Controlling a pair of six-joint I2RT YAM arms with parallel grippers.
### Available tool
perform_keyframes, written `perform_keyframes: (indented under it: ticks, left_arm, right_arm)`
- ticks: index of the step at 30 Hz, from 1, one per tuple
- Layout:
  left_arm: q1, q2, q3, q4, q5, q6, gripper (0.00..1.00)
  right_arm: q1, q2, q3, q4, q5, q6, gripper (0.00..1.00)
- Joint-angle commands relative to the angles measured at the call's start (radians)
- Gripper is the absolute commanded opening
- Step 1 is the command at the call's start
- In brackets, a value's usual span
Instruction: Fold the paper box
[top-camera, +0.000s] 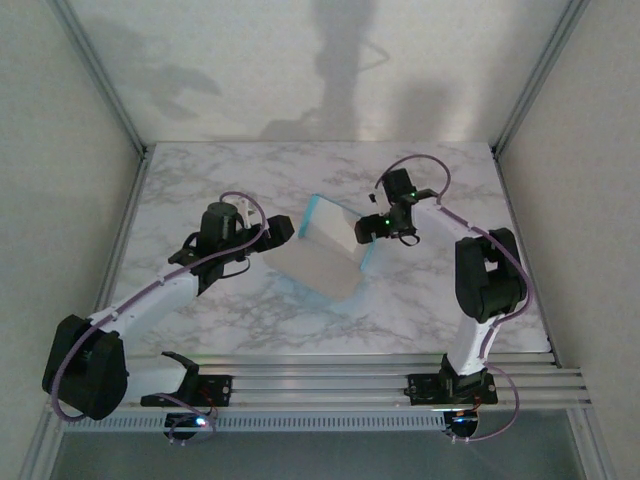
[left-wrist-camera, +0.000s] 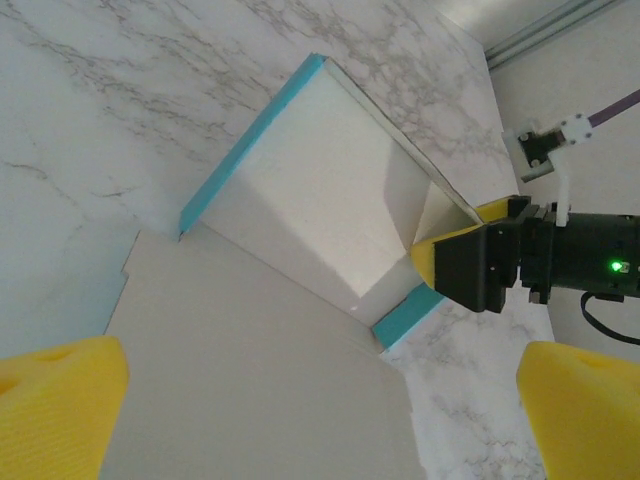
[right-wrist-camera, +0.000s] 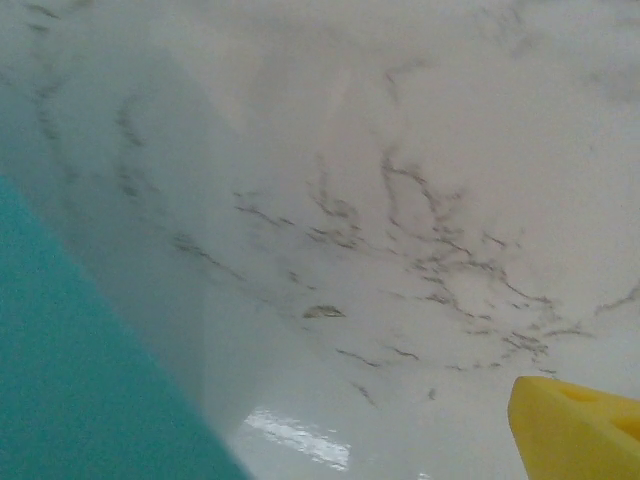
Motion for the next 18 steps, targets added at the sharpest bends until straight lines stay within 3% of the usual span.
perform_keyframes:
  ticks: [1,12,18]
  left_arm:
    - [0.010,0.010,0.017,0.026,0.029,-0.018,0.99]
    - [0.011,-0.019,0.059,-0.040,0.008,-0.009,0.99]
    - [0.008,-0.008,0.049,-0.040,0.015,-0.010,0.99]
  right_arm:
    - [-0.045,0.016,-0.041,0.034,-0.036,0.070,0.94]
    - [-0.067,-0.046,-0.129,0.088,-0.023,0.134,0.96]
    - [-0.066,-0.094,-0.094,0.122,-0.184,0.098,0.93]
